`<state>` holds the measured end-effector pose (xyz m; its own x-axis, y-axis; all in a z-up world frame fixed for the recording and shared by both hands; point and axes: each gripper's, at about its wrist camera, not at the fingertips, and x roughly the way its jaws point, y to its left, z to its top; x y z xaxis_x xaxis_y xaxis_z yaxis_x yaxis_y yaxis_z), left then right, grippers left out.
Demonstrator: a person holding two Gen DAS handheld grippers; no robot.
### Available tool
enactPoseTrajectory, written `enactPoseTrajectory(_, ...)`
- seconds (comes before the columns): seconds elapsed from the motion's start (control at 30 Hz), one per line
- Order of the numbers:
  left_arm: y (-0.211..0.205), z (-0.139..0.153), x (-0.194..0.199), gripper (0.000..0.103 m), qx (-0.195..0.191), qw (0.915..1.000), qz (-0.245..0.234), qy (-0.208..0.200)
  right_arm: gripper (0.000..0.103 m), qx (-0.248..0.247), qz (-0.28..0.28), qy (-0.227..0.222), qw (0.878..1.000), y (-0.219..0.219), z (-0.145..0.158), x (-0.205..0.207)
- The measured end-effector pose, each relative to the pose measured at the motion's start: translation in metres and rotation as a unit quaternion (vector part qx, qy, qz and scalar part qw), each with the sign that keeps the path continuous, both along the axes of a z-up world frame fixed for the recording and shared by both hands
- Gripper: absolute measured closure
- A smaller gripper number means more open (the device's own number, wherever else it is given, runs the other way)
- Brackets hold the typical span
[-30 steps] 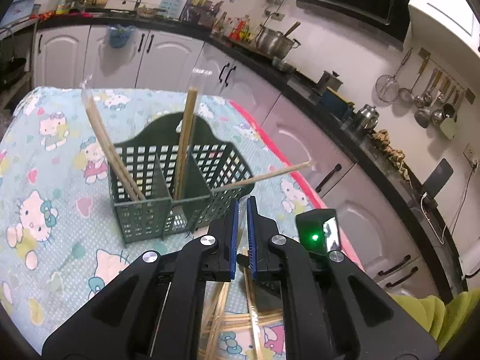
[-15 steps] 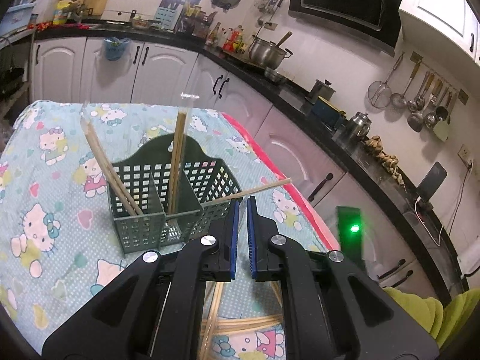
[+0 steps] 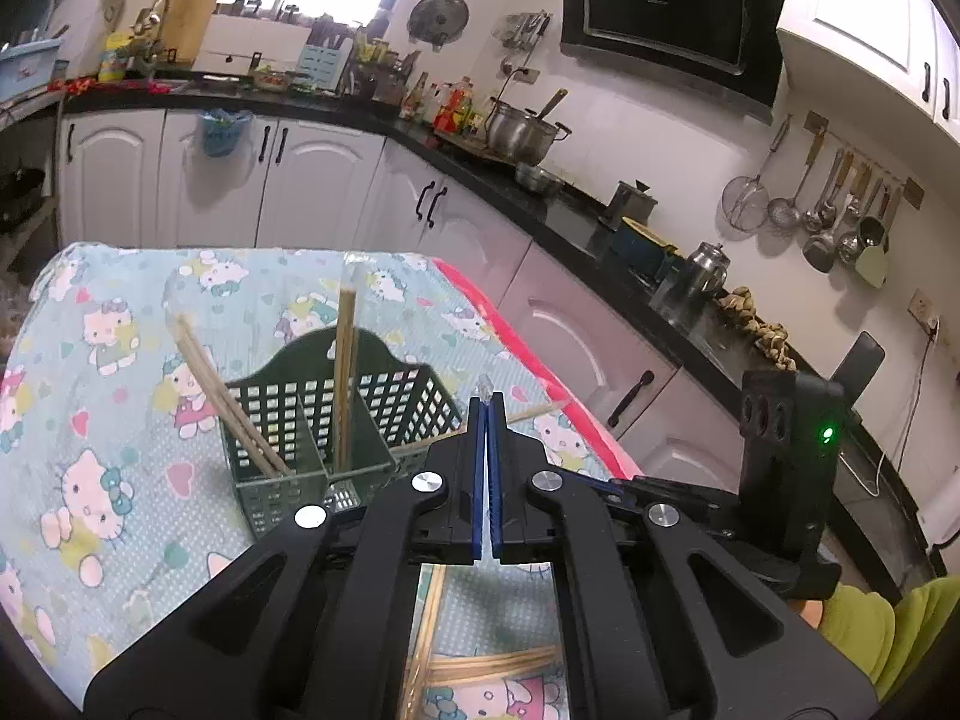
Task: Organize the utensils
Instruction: 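Lift both held chopsticks and carry them above the green caddy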
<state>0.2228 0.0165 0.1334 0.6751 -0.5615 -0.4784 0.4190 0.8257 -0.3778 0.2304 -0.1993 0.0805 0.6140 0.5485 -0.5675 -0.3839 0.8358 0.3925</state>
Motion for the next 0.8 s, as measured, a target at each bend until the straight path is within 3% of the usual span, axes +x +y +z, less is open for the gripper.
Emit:
enactPoseTrajectory(0.43, 0.003, 0.036, -0.002, 0.103, -0.012, 0.9992, -0.004, -0.037, 0.098, 0.066, 0.034, -0.025, 0.997, -0.001, 0.049, 0.01)
enactPoseTrajectory(0.8, 0.006, 0.072, 0.002, 0.103, -0.013, 0.997, 0.007, -0.076, 0.098, 0.041, 0.037, -0.077, 0.996, 0.009, 0.087, 0.016)
